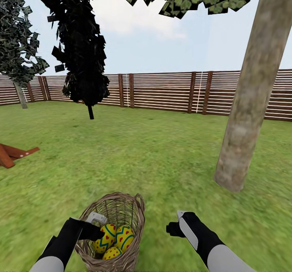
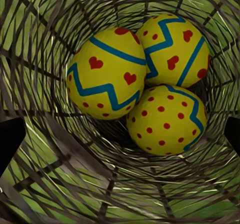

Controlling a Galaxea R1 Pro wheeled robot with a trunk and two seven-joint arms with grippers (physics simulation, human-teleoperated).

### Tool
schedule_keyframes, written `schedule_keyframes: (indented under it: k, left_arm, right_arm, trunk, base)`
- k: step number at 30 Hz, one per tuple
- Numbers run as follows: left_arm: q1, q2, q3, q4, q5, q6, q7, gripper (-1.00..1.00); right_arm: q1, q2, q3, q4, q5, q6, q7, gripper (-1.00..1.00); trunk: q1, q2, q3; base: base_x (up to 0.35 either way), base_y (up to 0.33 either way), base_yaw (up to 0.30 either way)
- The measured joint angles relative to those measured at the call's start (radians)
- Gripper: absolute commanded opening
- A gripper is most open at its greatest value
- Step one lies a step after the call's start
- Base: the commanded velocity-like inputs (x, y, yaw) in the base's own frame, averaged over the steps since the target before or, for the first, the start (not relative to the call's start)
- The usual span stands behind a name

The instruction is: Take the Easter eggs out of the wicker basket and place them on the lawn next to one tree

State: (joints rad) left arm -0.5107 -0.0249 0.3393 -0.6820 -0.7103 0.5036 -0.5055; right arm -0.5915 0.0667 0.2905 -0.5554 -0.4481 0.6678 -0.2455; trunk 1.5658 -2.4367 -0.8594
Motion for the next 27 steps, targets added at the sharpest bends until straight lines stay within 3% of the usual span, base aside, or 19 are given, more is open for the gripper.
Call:
schedule_keyframes:
  k: [23,27]
  left_arm:
    - [-0.001,-0.001,0.001,-0.003,0.000,0.002,0.010,1.00]
    - [-0.001,-0.001,0.001,-0.001,0.000,0.002,0.010,1.00]
  right_arm:
    - [-0.001,-0.002,-0.001,0.000,0.000,0.000,-0.003,1.00]
    - [-0.001,-0.007,-0.017,0.000,0.000,0.000,-0.004,1.00]
  trunk:
    - [0.000,0.000,0.000]
    - [0.000,0.000,0.000]
  base:
    - [0.077,0.000,0.000]
    - [0.052,0.000,0.000]
